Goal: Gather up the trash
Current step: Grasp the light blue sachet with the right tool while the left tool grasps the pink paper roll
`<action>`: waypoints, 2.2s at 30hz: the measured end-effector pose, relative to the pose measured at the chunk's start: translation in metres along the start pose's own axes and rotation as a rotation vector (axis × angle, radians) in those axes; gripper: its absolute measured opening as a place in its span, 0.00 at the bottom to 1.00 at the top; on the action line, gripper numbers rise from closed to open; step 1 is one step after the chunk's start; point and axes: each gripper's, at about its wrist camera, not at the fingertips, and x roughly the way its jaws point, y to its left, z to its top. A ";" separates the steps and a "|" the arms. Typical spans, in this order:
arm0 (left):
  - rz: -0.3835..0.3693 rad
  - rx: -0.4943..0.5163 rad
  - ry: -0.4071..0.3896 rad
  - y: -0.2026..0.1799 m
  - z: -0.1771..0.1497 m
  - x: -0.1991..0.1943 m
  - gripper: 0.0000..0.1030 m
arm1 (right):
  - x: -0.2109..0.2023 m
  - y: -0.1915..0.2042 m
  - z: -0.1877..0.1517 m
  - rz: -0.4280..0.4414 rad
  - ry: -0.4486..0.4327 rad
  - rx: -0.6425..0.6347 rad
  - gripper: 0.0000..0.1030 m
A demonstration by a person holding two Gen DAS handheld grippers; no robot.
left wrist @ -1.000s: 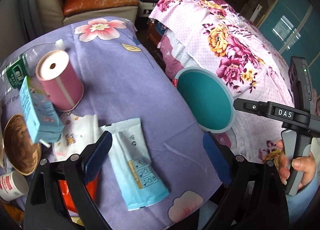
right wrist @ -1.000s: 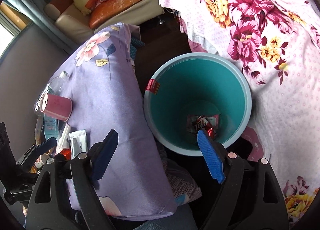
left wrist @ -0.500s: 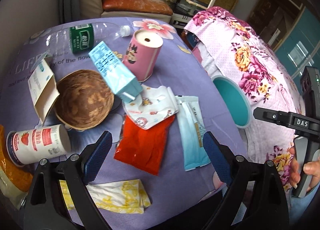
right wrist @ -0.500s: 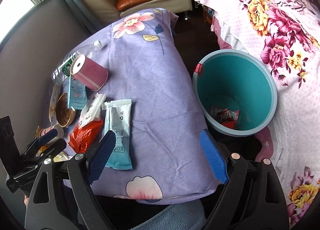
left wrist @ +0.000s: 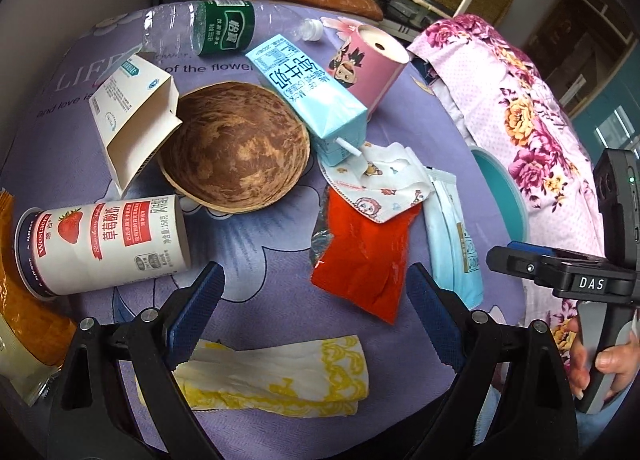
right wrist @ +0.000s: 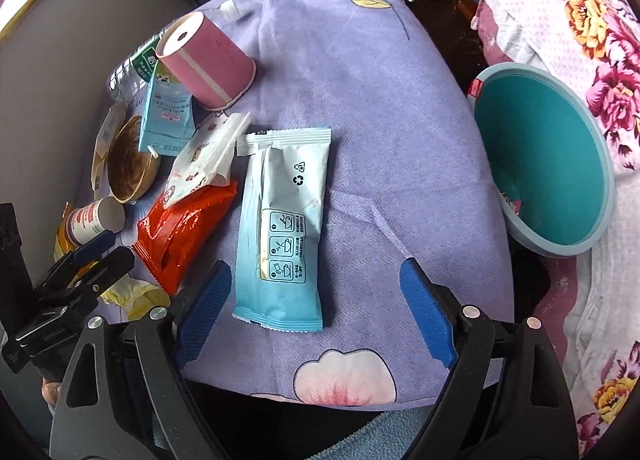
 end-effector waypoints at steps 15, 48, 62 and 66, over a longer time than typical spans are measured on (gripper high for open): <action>-0.017 -0.027 0.026 0.014 0.000 0.005 0.90 | 0.031 0.025 0.004 -0.059 0.005 -0.108 0.43; 0.119 0.177 -0.080 -0.080 0.138 0.051 0.90 | -0.022 -0.050 0.057 0.064 -0.136 -0.007 0.18; 0.172 0.169 -0.079 -0.104 0.145 0.057 0.57 | -0.056 -0.143 0.080 0.054 -0.234 0.104 0.18; 0.136 0.195 -0.114 -0.128 0.147 0.039 0.57 | -0.073 -0.175 0.081 0.036 -0.274 0.143 0.18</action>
